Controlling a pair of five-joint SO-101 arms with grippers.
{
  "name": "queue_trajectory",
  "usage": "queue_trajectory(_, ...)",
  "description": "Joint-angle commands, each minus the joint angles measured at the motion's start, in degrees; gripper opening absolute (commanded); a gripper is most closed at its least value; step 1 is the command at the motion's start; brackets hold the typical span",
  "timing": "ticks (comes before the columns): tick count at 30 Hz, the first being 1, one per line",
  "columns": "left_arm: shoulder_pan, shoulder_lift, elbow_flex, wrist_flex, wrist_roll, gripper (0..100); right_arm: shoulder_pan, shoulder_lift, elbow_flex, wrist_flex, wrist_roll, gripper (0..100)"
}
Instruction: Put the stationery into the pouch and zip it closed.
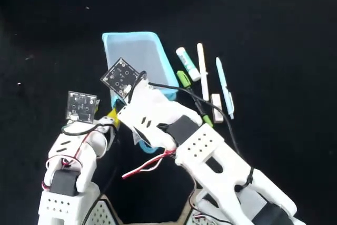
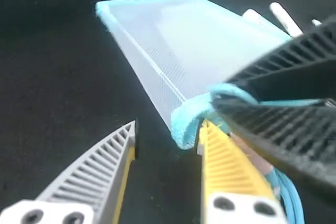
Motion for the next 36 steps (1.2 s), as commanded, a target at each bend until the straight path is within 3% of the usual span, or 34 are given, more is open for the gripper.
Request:
queue_trajectory(1, -1.7, -0.3, -0.1, -2.3, -0.3, 20, 0.4, -2.1, -0.2, 0.2, 0.0, 1.0)
queue_trajectory(5, -1.9, -0.3, -0.2, -2.3, -0.2, 19, 0.4, -2.2, 1.0, -0.2, 0.0, 1.0)
queue_trajectory(11, -1.6, -0.4, -0.4, -2.3, -0.2, 2, 0.5, -2.3, 2.2, -0.2, 0.0, 1.0)
queue_trajectory(19, -4.4, -0.4, -2.9, -1.6, 5.3, 3, 4.8, -2.6, 0.7, 2.8, 0.0, 1.0)
queue_trajectory(23, -8.5, -0.3, -6.2, -0.9, 5.7, 3, 10.2, -5.6, -1.7, 7.4, 0.0, 1.0)
queue_trajectory(29, -9.3, 0.0, -14.3, 4.4, 5.4, 3, 11.3, -10.8, -1.7, 8.4, 0.0, 1.1)
queue_trajectory(32, -9.5, 0.1, -21.1, 7.7, 2.5, 3, 11.3, -13.3, -3.8, 11.8, 0.2, 1.1)
queue_trajectory(36, -9.5, 0.2, -25.6, 10.6, -3.2, 3, 11.3, -14.5, -13.7, 25.0, 4.2, 1.1)
